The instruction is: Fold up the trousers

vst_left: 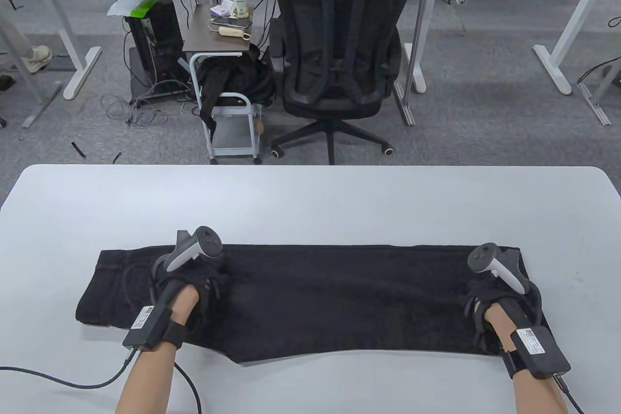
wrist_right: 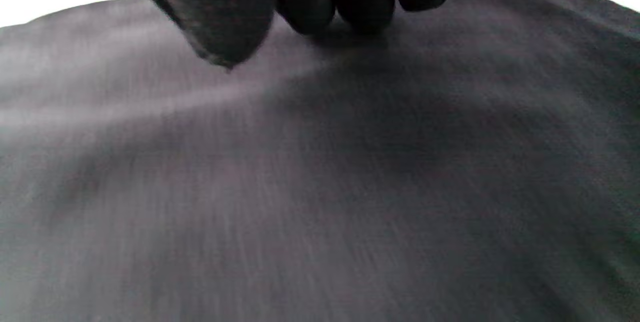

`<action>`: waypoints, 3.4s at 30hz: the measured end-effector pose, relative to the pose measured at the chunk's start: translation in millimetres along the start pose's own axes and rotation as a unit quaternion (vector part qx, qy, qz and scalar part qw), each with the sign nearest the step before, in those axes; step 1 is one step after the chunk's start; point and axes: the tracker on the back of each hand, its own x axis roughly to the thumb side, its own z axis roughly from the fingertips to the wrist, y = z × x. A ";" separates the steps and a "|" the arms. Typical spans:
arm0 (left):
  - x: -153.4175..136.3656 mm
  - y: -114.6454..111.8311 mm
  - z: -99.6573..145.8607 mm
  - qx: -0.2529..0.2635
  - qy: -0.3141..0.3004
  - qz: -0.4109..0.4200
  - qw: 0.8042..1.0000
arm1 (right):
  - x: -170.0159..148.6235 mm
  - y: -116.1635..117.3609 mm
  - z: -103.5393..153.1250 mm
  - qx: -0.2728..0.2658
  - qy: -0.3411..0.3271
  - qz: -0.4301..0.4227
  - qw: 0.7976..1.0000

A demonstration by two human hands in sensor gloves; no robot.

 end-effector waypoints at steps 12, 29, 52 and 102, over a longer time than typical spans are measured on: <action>-26.3 -1.3 -33.1 0.110 0.054 -0.057 0.991 | 40.9 7.7 -42.5 -0.054 -0.022 -0.039 0.998; -17.4 18.5 -37.5 0.238 0.035 -0.129 0.962 | 46.4 -32.4 -11.9 -0.166 -0.016 -0.039 0.985; 4.6 8.4 -12.5 0.180 -0.006 -0.083 0.980 | -66.4 15.9 -27.4 -0.045 0.152 -0.061 0.986; 200.0 11.2 114.4 0.090 -0.351 0.293 0.885 | 100.5 -41.9 119.4 0.007 -0.264 -0.613 0.745</action>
